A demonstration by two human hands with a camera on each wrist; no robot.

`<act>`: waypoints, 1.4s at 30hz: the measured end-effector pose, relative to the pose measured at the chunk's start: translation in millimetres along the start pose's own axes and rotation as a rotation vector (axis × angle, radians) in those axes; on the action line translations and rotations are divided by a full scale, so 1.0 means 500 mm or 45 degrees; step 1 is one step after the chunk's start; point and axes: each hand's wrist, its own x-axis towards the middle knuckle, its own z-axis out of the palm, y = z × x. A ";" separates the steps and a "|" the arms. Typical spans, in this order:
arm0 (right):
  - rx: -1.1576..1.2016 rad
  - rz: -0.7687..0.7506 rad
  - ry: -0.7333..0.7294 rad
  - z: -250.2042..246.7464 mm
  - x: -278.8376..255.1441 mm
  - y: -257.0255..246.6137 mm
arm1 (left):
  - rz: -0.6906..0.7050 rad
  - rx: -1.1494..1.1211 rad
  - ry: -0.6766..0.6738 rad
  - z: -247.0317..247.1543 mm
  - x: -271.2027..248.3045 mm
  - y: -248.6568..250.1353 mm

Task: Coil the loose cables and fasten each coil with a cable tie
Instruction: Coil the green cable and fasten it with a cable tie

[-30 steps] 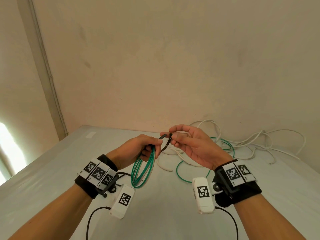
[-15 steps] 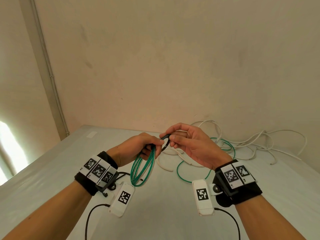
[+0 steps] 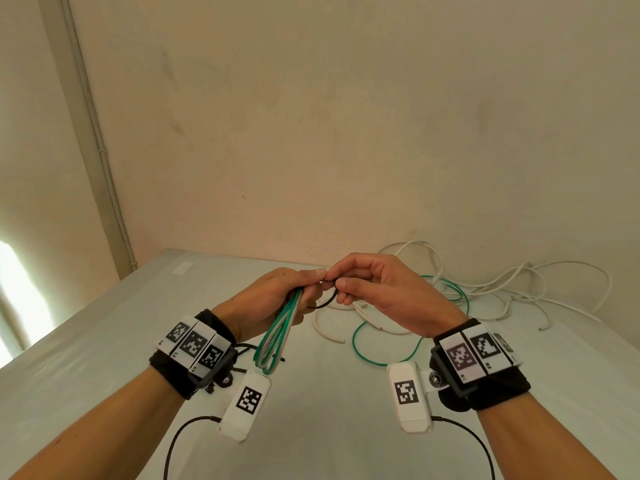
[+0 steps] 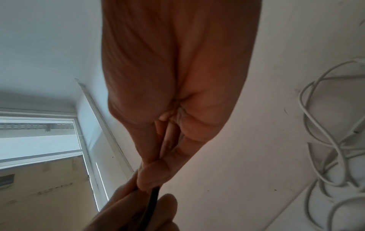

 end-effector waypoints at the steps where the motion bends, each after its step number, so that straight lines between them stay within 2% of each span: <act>1: 0.035 0.009 0.000 0.002 0.000 0.002 | -0.001 -0.040 0.005 0.000 0.001 0.000; 5: 0.225 0.058 0.028 0.008 0.000 0.010 | 0.016 -0.097 0.034 -0.002 0.003 0.007; 14: 0.303 0.059 0.076 0.021 0.000 0.010 | 0.043 -0.026 0.007 -0.002 0.000 0.012; 19: 0.134 0.055 0.104 0.024 -0.003 -0.002 | 0.036 -0.004 0.010 -0.005 0.002 0.016; 25: -0.259 0.006 0.178 0.032 0.001 -0.020 | 0.026 -0.104 -0.002 -0.002 0.001 0.018; 27: -0.281 0.007 0.190 0.037 0.001 -0.017 | 0.031 -0.078 -0.008 -0.004 0.000 0.016; 30: -0.146 0.005 0.200 0.039 0.000 -0.014 | 0.041 -0.074 -0.016 -0.005 -0.004 0.010; 35: 0.393 0.001 0.316 0.050 0.003 0.002 | 0.114 -0.155 0.006 -0.001 -0.004 0.011; 42: 0.464 0.044 0.356 0.058 0.012 0.014 | 0.164 -0.037 0.089 0.012 -0.008 0.011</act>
